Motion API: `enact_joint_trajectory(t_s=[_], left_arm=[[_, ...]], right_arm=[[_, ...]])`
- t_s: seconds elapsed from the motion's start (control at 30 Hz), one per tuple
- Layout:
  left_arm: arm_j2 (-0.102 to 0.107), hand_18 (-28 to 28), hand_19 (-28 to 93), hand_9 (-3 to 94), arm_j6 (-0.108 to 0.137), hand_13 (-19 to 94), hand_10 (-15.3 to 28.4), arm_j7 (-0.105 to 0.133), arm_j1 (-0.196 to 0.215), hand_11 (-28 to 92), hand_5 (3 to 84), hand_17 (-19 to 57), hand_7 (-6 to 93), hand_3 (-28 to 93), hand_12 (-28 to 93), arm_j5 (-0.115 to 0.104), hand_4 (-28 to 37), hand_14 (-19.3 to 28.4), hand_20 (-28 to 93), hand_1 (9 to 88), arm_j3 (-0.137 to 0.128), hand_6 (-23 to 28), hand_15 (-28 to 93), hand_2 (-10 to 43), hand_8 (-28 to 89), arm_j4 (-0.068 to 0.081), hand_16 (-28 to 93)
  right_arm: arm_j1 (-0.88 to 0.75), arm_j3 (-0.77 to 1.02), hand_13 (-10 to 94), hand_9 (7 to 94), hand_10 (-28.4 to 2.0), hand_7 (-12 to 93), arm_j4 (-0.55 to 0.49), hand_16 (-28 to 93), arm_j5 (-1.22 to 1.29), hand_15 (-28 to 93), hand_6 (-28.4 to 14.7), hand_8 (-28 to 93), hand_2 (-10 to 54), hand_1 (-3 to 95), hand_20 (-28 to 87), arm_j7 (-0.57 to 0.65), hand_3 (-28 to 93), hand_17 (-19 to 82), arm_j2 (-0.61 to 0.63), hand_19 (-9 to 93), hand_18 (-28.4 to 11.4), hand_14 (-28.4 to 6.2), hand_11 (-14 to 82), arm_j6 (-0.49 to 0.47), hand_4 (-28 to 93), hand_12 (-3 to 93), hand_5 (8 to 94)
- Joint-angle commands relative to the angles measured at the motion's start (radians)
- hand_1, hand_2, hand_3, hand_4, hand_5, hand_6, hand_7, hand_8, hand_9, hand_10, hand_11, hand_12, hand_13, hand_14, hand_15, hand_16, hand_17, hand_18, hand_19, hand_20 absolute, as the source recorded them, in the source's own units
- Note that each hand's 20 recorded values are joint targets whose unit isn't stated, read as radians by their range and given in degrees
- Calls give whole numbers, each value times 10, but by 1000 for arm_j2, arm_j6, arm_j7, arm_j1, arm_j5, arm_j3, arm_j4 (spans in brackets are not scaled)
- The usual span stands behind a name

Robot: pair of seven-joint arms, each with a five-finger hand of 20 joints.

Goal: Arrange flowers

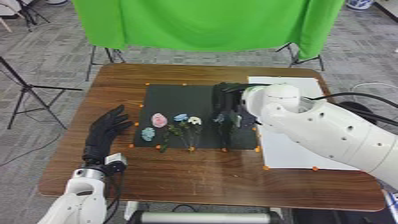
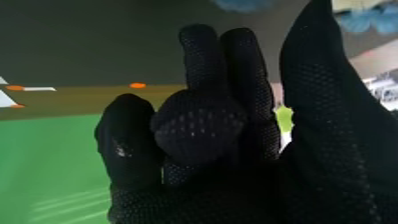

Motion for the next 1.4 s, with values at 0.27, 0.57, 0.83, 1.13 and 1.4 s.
enact_joint_trajectory(t_s=[0.27,0.57,0.83,1.13,1.4], left_arm=[[-6,152,113,439,-10,374,126,-25,26,181,433,58,143,711,112,-4,-283,170,203,191,22,-10,305,-1,-80,23,2],[-8,151,113,439,-12,374,125,-28,23,182,433,58,144,709,111,-2,-283,170,203,191,25,-12,306,0,-81,25,2],[-10,152,113,439,-11,375,126,-28,36,183,434,58,146,710,111,-3,-283,170,203,192,19,-13,306,-1,-81,19,3],[-13,152,113,438,-13,374,126,-29,26,181,435,58,147,710,111,-1,-283,170,203,195,29,-14,306,-1,-82,22,2],[-14,152,113,438,-14,374,125,-35,29,181,435,58,146,708,111,-2,-283,170,203,196,26,-15,306,0,-82,21,2]], right_arm=[[65,124,886,617,-134,164,-78,283,11,621,47,-114,-95,330,562,-25,683,614,93,932,-148,-26,93,4,-157,160,564],[41,254,883,596,-150,142,-72,274,-89,619,27,-104,-95,274,546,173,697,610,156,932,-149,-30,79,159,-159,155,552],[-29,272,847,418,-206,47,36,269,-156,606,-2,-58,-95,202,501,358,624,577,160,932,-172,-56,39,-14,-142,109,388],[-107,282,866,362,-263,-13,112,253,-145,586,-30,-40,-95,126,472,447,559,594,133,932,-184,-68,18,-117,-192,60,209],[-192,302,924,522,-239,35,123,259,-137,572,-7,-56,-95,156,494,466,581,655,142,932,-157,-41,57,-42,-188,63,272]])
